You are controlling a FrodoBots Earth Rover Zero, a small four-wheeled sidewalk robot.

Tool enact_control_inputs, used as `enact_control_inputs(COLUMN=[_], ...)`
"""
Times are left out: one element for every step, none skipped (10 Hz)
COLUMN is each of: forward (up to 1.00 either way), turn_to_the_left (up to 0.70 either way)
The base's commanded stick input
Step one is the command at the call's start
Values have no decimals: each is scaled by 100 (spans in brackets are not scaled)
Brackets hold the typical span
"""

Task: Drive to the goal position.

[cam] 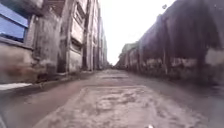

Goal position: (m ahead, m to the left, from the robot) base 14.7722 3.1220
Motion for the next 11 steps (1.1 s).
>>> enact_control_inputs(forward=[100, 100, 100, 100, 100, 100, 100, 100, 100, 100, 100], turn_to_the_left=[-2, 0, 0, 0, 0, 0, 0, 0, 0, 0, 0])
